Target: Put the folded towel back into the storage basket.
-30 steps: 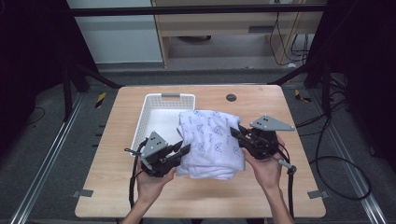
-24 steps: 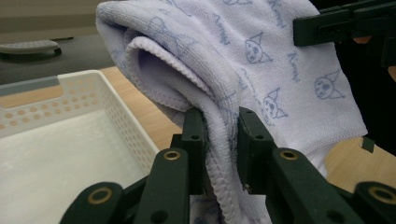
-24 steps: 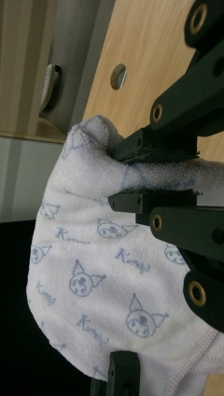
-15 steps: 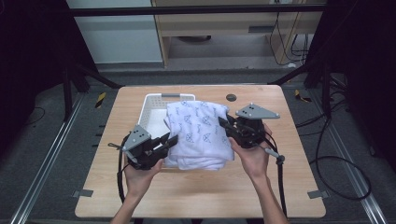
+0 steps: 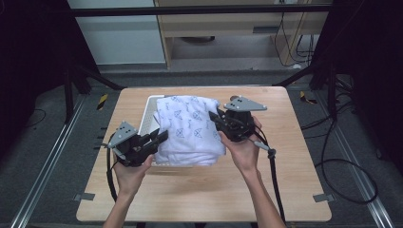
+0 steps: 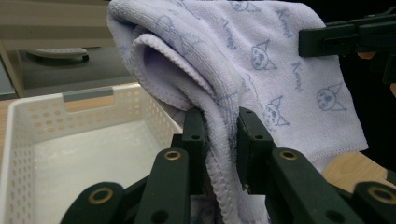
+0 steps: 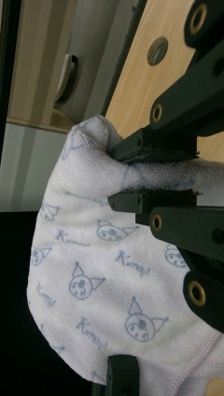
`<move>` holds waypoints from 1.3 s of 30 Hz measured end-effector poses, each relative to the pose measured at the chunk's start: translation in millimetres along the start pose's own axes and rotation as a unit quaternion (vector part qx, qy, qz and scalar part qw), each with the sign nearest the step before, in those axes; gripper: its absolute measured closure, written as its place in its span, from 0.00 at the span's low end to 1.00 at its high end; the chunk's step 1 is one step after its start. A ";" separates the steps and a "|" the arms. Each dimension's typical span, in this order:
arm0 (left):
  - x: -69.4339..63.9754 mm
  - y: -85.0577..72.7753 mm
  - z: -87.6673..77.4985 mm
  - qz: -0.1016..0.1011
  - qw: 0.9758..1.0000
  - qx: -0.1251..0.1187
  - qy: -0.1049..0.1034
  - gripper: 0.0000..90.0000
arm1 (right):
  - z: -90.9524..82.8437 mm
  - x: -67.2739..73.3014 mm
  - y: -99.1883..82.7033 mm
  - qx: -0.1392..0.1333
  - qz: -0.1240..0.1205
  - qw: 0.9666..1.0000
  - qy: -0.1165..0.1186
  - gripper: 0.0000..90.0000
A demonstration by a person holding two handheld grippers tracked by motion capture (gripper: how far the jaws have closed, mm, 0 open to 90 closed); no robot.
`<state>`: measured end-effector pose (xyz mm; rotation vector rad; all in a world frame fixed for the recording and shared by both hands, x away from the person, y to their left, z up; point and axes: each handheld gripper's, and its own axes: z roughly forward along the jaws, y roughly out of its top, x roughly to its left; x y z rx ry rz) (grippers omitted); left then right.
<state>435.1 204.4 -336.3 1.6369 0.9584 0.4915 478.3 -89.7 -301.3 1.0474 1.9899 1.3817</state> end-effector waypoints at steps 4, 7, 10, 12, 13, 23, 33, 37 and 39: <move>8.0 2.1 -2.4 -0.004 1.000 -0.004 0.009 0.83 | 10.4 5.6 7.2 -0.001 -0.004 1.000 0.001 0.86; 13.7 2.8 -3.9 -0.010 1.000 -0.006 0.013 0.83 | 15.8 8.4 11.4 -0.001 -0.008 1.000 0.001 0.86; 19.3 3.6 -5.1 -0.015 1.000 -0.008 0.017 0.83 | 20.7 11.0 14.6 -0.002 -0.011 1.000 0.002 0.86; 21.1 3.8 -5.5 -0.017 1.000 -0.008 0.018 0.83 | 24.3 13.0 16.5 -0.003 -0.014 1.000 0.003 0.86; 24.3 4.0 -6.3 -0.019 1.000 -0.008 0.021 0.83 | 26.0 14.0 17.1 -0.003 -0.015 1.000 0.003 0.86; 40.5 3.9 -8.7 -0.030 0.999 -0.009 0.039 0.83 | 44.4 21.9 19.2 -0.005 -0.018 1.000 0.005 0.86; 57.7 -1.7 -3.5 -0.043 0.997 -0.004 0.064 0.83 | 70.0 27.6 14.7 -0.003 -0.007 1.000 0.006 0.86; 63.4 -3.5 -2.2 -0.048 0.997 -0.003 0.068 0.83 | 78.3 29.8 13.4 -0.003 -0.010 1.000 0.005 0.86; 67.4 -5.0 -0.6 -0.050 0.996 -0.001 0.073 0.83 | 84.5 30.4 12.5 -0.002 -0.008 1.000 0.004 0.86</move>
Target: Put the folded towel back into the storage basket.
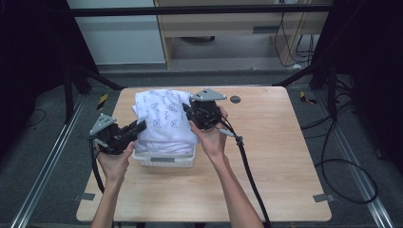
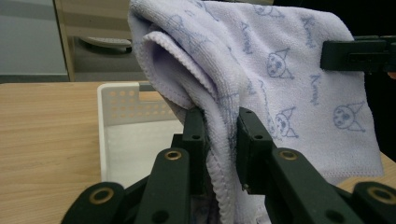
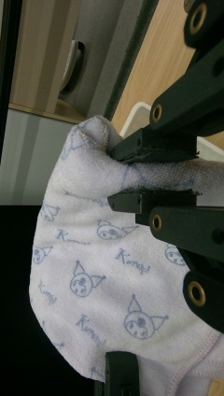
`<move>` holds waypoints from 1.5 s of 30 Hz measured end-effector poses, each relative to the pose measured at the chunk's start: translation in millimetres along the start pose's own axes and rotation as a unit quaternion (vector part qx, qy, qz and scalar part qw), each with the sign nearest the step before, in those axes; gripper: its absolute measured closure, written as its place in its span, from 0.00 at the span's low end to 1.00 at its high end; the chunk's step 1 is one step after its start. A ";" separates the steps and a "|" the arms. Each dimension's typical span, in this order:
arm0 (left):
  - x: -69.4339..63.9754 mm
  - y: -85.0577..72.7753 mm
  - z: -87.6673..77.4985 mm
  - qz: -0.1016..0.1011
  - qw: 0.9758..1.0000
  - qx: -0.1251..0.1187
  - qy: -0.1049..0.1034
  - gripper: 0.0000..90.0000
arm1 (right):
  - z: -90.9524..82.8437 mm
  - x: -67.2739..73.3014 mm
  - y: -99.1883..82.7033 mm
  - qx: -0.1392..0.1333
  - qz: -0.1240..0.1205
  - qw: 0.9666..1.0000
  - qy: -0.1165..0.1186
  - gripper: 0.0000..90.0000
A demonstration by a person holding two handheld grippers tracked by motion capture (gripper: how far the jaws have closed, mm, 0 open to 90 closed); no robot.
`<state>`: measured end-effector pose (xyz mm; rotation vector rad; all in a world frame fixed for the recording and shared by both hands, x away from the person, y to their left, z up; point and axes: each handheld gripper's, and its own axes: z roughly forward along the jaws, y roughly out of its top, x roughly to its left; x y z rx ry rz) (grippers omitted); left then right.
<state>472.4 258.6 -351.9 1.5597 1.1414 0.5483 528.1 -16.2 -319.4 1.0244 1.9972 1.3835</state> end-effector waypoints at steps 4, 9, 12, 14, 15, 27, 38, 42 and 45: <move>4.3 -1.4 2.3 -0.004 1.000 0.002 0.004 0.83 | 5.8 1.3 -1.6 0.002 0.001 1.000 -0.002 0.86; 10.6 -4.9 7.9 -0.005 1.000 0.010 0.015 0.83 | 18.7 3.8 -6.4 0.006 -0.001 1.000 -0.003 0.86; 14.9 -8.4 13.6 -0.006 1.000 0.018 0.021 0.83 | 28.0 4.2 -11.1 0.012 0.005 1.000 -0.003 0.86; 15.9 -10.2 17.0 -0.005 0.999 0.023 0.024 0.84 | 31.7 4.1 -13.5 0.016 0.008 1.000 -0.005 0.86; 15.9 -10.2 17.0 -0.005 0.999 0.023 0.024 0.83 | 31.7 4.1 -13.5 0.016 0.008 1.000 -0.005 0.86; 24.9 -20.7 32.4 -0.005 0.998 0.048 0.034 0.83 | 51.8 3.1 -26.8 0.039 0.009 0.999 -0.014 0.86; 29.0 -29.1 44.1 -0.004 0.997 0.068 0.040 0.83 | 65.9 0.3 -38.9 0.057 0.014 0.998 -0.020 0.86; 30.1 -31.2 47.0 -0.003 0.996 0.073 0.042 0.83 | 70.9 -0.6 -43.2 0.062 0.013 0.998 -0.021 0.86; 30.8 -33.9 50.4 -0.001 0.996 0.080 0.045 0.83 | 75.0 -2.0 -49.0 0.065 0.020 0.997 -0.021 0.86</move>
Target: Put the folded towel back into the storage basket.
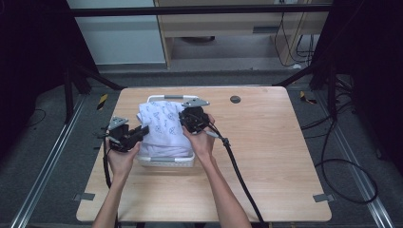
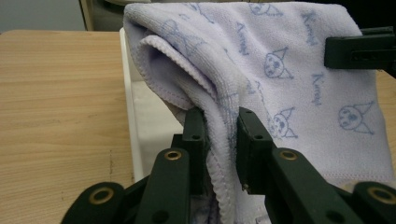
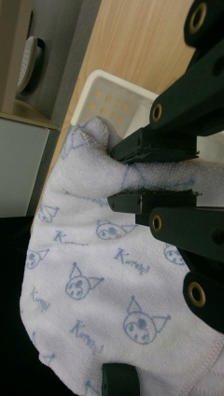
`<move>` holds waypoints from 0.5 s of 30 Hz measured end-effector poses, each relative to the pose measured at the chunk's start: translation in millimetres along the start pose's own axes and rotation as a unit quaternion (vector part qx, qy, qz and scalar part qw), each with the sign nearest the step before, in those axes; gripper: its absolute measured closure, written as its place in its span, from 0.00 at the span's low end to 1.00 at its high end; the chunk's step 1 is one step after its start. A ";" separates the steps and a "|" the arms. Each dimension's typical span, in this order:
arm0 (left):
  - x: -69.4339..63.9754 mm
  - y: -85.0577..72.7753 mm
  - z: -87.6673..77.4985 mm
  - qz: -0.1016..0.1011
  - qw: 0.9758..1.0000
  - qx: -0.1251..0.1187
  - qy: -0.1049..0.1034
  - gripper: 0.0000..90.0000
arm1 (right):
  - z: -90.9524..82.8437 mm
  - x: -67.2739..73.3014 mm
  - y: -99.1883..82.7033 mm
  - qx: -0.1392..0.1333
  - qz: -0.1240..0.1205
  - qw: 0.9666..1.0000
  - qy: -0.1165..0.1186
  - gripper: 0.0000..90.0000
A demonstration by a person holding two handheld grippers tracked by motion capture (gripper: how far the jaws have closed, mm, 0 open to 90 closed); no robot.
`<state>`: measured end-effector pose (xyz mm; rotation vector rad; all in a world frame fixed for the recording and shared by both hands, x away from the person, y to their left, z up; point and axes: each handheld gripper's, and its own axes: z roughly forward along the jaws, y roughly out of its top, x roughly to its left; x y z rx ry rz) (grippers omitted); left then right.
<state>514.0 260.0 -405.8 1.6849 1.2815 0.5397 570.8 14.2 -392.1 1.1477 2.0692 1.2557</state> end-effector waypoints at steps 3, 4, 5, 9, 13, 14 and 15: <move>-0.1 -1.4 2.5 0.002 1.000 0.005 0.003 0.83 | 2.8 -0.8 -3.5 0.005 0.004 1.000 -0.001 0.86; -0.2 -2.6 4.4 0.003 1.000 0.007 0.005 0.83 | 5.1 -1.9 -6.2 0.007 0.007 1.000 0.000 0.86; -0.3 -3.1 5.2 0.005 1.000 0.010 0.007 0.83 | 5.8 -2.2 -7.2 0.009 0.009 1.000 0.000 0.86; -1.2 -5.9 9.8 0.008 1.000 0.018 0.011 0.83 | 10.3 -3.2 -10.9 0.018 0.007 1.000 -0.003 0.86; -1.4 -7.6 12.6 0.009 1.000 0.023 0.013 0.83 | 12.6 -3.1 -12.5 0.023 0.008 1.000 -0.005 0.86; -1.2 -8.4 13.9 0.010 1.000 0.025 0.013 0.83 | 14.0 -3.5 -14.0 0.026 0.004 1.000 -0.007 0.86; -1.2 -8.4 13.9 0.010 1.000 0.025 0.013 0.83 | 14.4 -3.3 -14.5 0.027 0.005 1.000 -0.007 0.86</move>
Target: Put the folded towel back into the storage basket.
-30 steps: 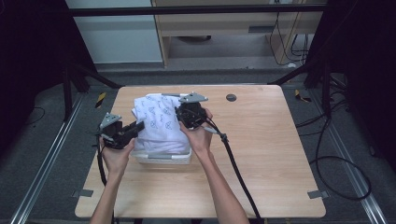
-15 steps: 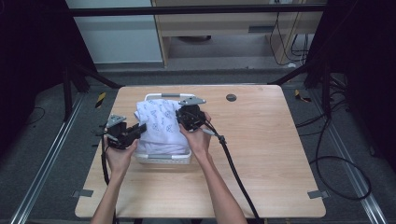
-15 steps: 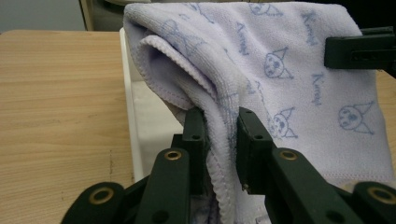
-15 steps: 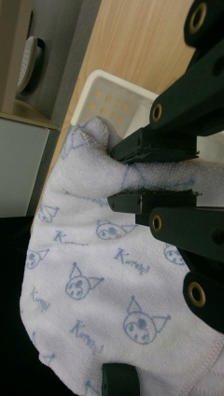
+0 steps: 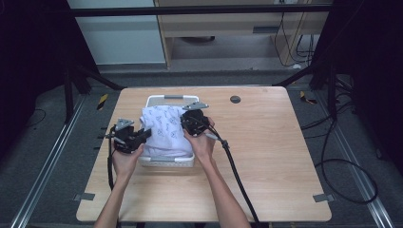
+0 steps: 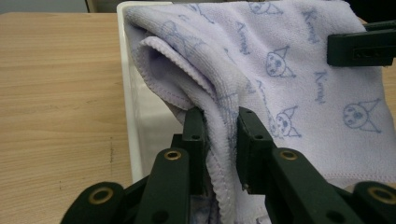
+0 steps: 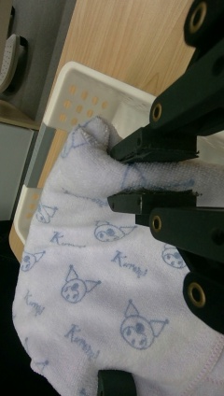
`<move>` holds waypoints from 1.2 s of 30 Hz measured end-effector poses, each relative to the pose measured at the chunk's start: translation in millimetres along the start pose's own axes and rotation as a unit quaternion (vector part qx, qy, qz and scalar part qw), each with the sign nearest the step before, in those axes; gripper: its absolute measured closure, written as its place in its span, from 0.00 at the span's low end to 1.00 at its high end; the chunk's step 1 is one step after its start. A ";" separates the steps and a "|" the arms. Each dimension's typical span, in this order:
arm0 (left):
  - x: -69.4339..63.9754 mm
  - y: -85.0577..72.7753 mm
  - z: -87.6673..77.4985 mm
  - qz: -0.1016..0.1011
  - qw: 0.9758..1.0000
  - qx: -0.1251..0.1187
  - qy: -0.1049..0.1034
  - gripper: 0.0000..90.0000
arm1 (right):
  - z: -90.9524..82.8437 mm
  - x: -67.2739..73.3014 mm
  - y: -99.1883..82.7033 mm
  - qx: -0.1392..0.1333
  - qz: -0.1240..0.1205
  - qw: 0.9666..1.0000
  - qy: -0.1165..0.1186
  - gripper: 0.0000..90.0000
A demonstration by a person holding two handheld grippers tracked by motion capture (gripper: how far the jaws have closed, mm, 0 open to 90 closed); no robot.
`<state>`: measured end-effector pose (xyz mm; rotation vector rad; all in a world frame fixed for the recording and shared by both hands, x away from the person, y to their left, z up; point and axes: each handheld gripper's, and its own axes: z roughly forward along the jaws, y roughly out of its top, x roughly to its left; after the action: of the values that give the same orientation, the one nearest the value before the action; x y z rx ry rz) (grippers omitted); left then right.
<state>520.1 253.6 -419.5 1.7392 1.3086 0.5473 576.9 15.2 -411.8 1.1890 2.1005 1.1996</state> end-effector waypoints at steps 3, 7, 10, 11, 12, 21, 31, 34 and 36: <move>0.3 -0.8 1.6 0.002 1.000 0.005 0.001 0.83 | 1.2 0.1 -1.3 0.003 -0.001 1.000 0.000 0.85; 0.0 -1.9 4.3 0.004 1.000 0.009 0.004 0.83 | 3.4 -0.1 -4.2 0.007 -0.001 1.000 -0.002 0.85; -0.3 -2.6 6.0 0.006 1.000 0.014 0.007 0.83 | 6.1 -0.6 -6.3 0.012 -0.003 1.000 -0.006 0.85; -0.5 -3.0 7.1 0.006 1.000 0.016 0.010 0.83 | 7.8 -1.1 -7.4 0.015 -0.004 1.000 -0.006 0.84; -0.6 -3.1 7.6 0.007 1.000 0.017 0.011 0.82 | 8.4 -1.0 -7.7 0.016 -0.003 1.000 -0.006 0.84; 0.8 -4.7 11.8 0.005 0.999 0.026 0.022 0.79 | 15.7 -1.6 -10.5 0.032 -0.016 0.999 -0.012 0.79; 6.0 -0.6 1.4 -0.009 1.000 -0.001 0.026 0.73 | 16.4 -1.1 -9.9 0.030 -0.039 0.999 -0.023 0.64; 6.4 0.9 -3.0 -0.010 1.000 -0.010 0.024 0.72 | 9.0 -3.7 -7.1 0.021 -0.034 0.999 -0.019 0.56; 6.6 1.5 -4.3 -0.010 1.000 -0.014 0.023 0.70 | 6.4 -4.5 -6.8 0.018 -0.033 0.999 -0.017 0.54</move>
<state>519.9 261.1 -416.9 1.6984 1.3436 0.5951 580.6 12.7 -421.2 1.1393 2.1264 1.1093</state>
